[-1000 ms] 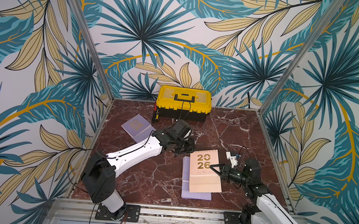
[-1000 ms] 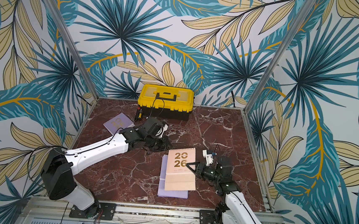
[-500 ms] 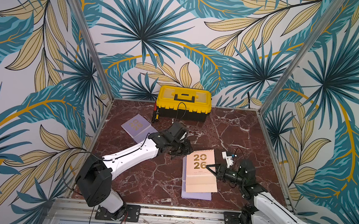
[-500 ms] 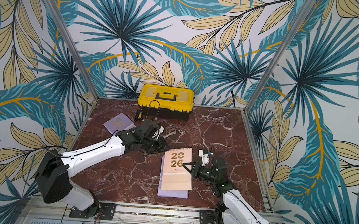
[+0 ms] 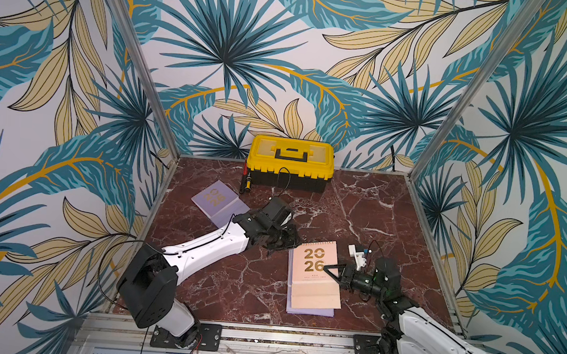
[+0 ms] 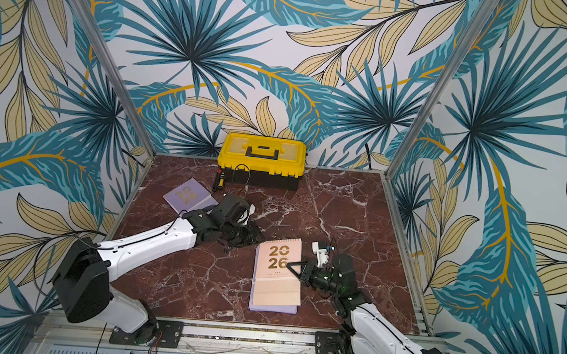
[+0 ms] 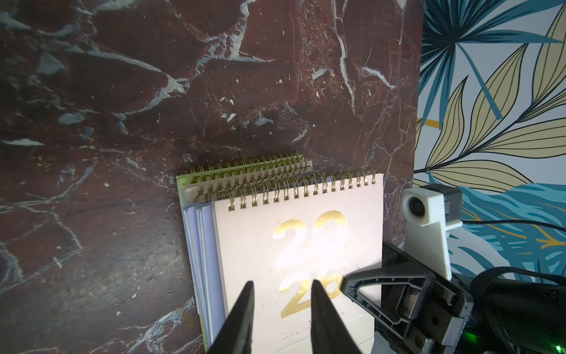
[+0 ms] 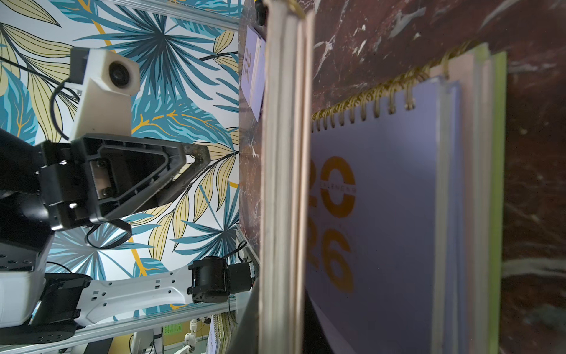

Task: Stack the calendars
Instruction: Place the calendar at the calendar.

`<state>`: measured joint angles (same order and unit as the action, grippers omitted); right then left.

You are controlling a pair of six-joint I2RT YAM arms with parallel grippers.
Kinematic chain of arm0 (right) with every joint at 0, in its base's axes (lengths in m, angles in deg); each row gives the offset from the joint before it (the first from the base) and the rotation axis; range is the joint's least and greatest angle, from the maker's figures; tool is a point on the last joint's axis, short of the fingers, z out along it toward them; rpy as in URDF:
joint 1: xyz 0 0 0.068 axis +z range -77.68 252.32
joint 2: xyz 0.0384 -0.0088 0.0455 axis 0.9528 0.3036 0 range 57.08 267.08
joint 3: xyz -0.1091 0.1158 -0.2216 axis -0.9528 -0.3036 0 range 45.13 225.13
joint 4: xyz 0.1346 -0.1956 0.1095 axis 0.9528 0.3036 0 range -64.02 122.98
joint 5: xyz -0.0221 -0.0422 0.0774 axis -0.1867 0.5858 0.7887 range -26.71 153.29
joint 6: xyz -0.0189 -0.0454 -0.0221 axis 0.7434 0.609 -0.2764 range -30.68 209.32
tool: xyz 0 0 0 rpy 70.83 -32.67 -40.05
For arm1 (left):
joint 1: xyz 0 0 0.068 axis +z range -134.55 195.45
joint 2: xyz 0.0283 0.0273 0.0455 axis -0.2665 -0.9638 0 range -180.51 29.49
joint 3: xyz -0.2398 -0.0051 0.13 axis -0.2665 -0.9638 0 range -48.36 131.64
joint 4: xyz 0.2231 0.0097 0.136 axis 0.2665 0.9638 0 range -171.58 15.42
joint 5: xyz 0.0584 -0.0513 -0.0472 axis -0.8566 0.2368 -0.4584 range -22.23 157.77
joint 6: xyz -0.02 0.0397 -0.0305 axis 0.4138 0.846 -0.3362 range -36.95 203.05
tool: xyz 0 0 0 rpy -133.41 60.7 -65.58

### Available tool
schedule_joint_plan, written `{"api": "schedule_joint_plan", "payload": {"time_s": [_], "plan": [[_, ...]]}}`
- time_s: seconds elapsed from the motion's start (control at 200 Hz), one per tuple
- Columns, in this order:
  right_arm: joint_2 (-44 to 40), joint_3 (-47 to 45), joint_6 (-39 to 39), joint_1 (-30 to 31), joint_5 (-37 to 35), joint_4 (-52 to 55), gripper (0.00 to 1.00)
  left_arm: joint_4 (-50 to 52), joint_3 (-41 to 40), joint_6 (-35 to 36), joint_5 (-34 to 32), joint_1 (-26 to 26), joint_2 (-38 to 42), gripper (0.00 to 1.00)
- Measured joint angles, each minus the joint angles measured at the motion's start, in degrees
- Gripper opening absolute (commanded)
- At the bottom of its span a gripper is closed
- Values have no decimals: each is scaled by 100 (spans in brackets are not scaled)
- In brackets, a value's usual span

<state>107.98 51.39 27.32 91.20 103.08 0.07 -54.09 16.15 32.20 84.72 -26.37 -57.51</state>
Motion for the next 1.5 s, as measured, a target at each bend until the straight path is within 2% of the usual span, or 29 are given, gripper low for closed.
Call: {"api": "schedule_joint_plan", "payload": {"time_s": [0.726, 1.126, 1.307, 1.497], "plan": [[74, -168, -149, 407, -358, -356, 0, -133, -203, -20, 28, 4, 0, 32], [70, -76, -26, 439, -424, -33, 11, -205, -203, -17, 44, 4, 0, 32], [-155, 55, 87, 448, -505, 487, 24, -208, -203, -17, 46, 9, 0, 32], [-310, 201, 247, 448, -625, 1211, 29, -210, -203, -17, 68, 31, 0, 33]]}}
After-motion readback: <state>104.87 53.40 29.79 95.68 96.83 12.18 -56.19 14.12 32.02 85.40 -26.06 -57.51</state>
